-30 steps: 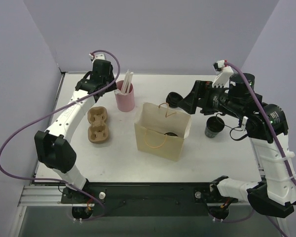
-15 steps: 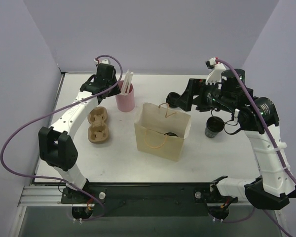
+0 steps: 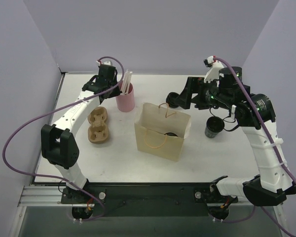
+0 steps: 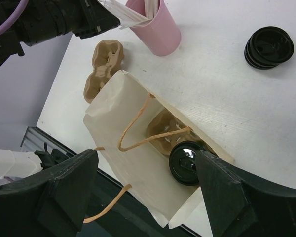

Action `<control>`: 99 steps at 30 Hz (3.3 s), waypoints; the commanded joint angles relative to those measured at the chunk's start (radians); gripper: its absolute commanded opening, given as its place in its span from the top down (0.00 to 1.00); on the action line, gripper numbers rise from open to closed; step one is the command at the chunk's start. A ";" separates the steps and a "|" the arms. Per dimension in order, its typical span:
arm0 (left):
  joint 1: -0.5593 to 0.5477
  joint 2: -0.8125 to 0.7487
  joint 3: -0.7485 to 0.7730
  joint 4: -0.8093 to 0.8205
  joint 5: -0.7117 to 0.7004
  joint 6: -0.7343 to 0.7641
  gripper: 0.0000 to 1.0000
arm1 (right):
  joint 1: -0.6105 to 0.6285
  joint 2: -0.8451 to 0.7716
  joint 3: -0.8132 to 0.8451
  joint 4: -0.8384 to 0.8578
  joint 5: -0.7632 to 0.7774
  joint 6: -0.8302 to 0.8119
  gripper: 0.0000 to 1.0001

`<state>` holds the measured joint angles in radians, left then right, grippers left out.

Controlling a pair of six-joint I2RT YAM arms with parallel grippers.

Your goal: Pack the takeout coffee

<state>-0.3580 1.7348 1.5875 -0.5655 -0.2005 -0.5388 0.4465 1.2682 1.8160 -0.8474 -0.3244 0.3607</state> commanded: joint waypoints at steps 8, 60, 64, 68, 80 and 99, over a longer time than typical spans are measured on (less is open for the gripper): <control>-0.007 -0.014 0.176 -0.160 -0.005 0.002 1.00 | -0.019 0.014 0.074 0.028 -0.010 -0.005 0.18; -0.013 -0.511 0.367 -0.336 0.657 0.005 1.00 | -0.104 0.039 0.132 0.010 0.128 0.063 0.18; -0.012 -0.563 0.289 -0.385 0.682 0.025 1.00 | -0.108 0.031 0.117 0.008 0.134 0.058 0.18; -0.013 -0.567 0.263 -0.465 0.717 0.048 1.00 | -0.112 0.020 0.105 0.008 0.142 0.057 0.17; -0.041 -0.583 0.016 -0.400 0.747 0.000 1.00 | -0.117 -0.052 -0.018 0.004 0.165 0.061 0.17; -0.173 -0.409 -0.026 -0.120 0.626 0.042 0.30 | -0.115 -0.070 -0.046 -0.027 0.117 0.066 0.17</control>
<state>-0.5591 1.3682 1.5028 -0.6796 0.5137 -0.5808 0.3344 1.1995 1.7462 -0.8494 -0.1875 0.4007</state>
